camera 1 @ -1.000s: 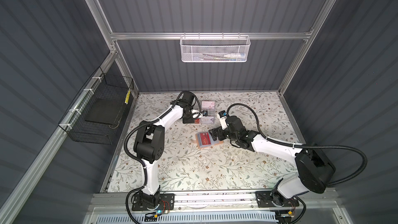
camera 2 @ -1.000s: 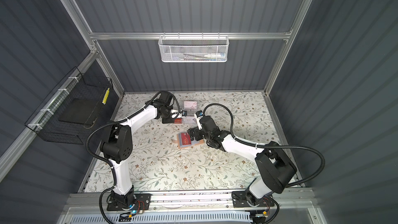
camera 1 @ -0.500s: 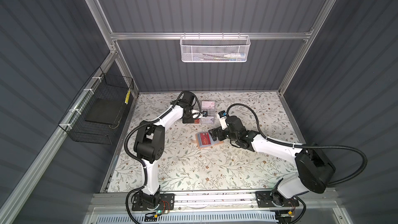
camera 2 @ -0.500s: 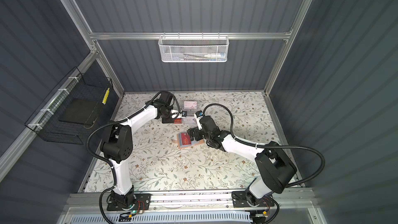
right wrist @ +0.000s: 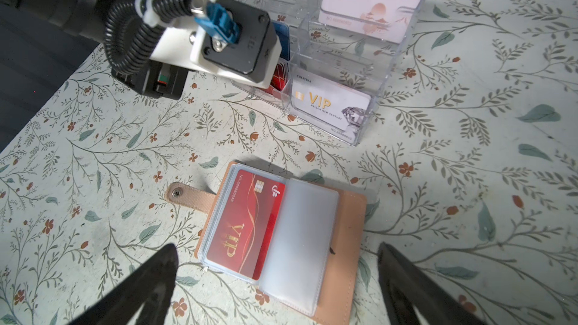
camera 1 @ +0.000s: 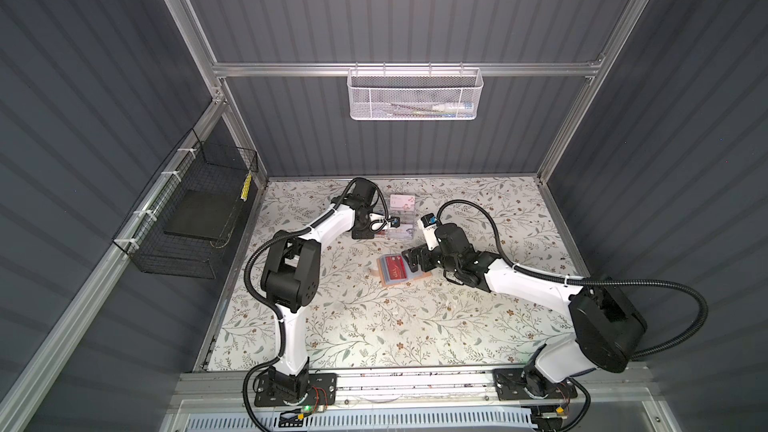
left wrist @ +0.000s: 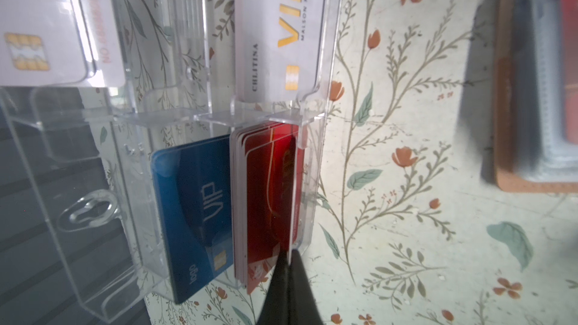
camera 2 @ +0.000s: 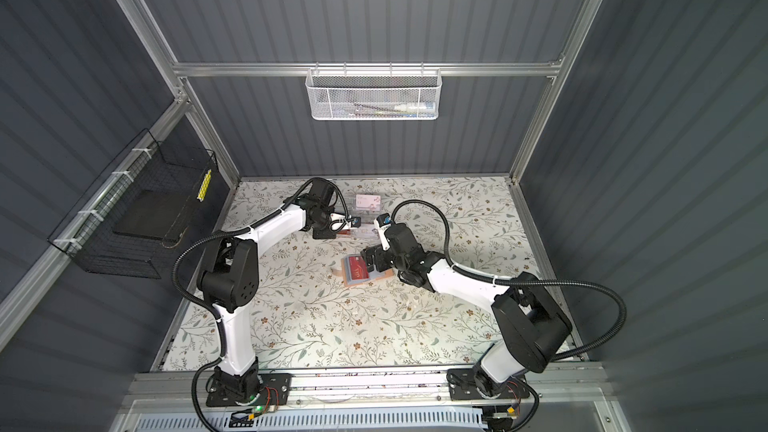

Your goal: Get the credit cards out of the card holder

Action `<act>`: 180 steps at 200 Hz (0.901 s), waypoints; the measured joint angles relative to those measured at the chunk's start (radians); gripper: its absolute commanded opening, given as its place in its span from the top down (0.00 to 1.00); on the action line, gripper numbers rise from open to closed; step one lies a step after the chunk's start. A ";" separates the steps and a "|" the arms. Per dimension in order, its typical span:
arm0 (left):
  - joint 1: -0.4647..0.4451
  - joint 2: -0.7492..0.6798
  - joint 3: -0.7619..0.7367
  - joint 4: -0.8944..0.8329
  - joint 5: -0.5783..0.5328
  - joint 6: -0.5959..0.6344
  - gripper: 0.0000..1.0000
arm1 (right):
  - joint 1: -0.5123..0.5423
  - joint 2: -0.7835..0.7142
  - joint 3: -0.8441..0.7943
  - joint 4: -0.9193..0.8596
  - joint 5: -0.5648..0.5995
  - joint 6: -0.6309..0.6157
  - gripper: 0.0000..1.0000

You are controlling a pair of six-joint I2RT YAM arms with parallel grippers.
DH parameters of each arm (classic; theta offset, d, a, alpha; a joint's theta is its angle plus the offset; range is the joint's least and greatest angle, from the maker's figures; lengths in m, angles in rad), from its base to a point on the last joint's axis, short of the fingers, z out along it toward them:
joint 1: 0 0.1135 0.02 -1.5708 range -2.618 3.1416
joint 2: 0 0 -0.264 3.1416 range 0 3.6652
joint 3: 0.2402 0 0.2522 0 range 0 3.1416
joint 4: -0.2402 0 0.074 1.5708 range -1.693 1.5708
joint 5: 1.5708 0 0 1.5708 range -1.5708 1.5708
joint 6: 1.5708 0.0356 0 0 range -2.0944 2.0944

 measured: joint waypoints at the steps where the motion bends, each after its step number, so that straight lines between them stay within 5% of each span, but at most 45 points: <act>1: 0.000 0.000 0.000 0.000 0.000 0.000 1.00 | 0.000 0.000 0.000 0.000 0.000 0.000 0.01; 53: 0.000 0.000 -0.001 0.015 -0.003 0.002 0.80 | 0.000 0.000 0.000 0.000 -0.003 0.000 0.01; 152: 0.001 -0.001 -0.003 0.100 -0.004 -0.028 0.73 | 0.001 0.002 0.008 -0.003 -0.015 0.001 0.01; 172: 0.011 -0.021 -0.029 0.175 0.013 -0.073 0.62 | 0.001 0.014 0.011 -0.003 -0.014 0.002 0.01; 180: 0.013 -0.034 -0.042 0.203 0.019 -0.098 0.45 | 0.001 0.018 0.011 -0.004 -0.014 0.002 0.01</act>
